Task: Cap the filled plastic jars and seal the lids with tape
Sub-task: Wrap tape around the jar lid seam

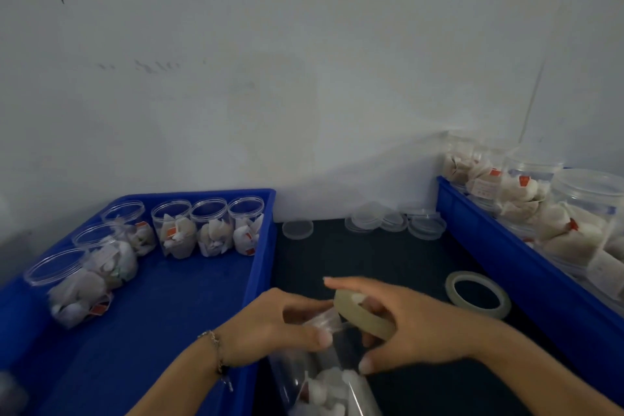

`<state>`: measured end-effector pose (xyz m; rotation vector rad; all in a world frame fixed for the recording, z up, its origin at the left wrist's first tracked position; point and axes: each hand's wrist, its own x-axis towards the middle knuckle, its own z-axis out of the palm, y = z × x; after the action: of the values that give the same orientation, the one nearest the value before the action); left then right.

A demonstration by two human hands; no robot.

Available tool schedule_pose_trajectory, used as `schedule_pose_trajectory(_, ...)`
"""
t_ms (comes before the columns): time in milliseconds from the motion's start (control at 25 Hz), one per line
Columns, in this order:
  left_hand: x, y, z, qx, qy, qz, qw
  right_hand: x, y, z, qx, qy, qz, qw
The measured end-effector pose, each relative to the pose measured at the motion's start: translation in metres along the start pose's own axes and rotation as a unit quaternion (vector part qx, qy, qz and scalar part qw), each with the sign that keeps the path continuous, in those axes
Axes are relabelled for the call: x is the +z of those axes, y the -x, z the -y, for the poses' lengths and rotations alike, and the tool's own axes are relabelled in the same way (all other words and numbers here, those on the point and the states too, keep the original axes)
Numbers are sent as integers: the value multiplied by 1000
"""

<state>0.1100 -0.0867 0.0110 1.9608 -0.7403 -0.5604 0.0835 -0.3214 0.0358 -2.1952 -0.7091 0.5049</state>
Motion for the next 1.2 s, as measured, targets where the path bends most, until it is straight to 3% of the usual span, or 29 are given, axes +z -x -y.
schedule_pose_trajectory(200,-5,6,-7,55,37,43,997,-4,37,38,-61,133,-65,987)
schedule_pose_trajectory(400,-8,12,-14,89,24,40,995,5,45,49,-45,226,-108,967)
schedule_pose_trajectory(520,-7,13,-17,91,28,43,995,2,35,46,-41,265,-107,957)
schedule_pose_trajectory(640,1,11,-13,46,32,-10,998,11,17,29,-35,292,-144,945)
schedule_pose_trajectory(680,6,9,-11,20,11,-42,999,16,10,19,-32,308,-164,937)
schedule_pose_trajectory(760,15,5,-8,-17,-139,-111,984,27,-6,-2,-23,330,-207,921)
schedule_pose_trajectory(880,23,-5,-3,-65,-344,-160,923,43,-21,-28,25,334,-207,919)
schedule_pose_trajectory(1040,36,-15,13,-99,-373,-172,906,67,-34,-48,66,355,-166,918)
schedule_pose_trajectory(1200,41,-21,19,-124,-381,-192,896,79,-44,-53,60,350,-204,912)
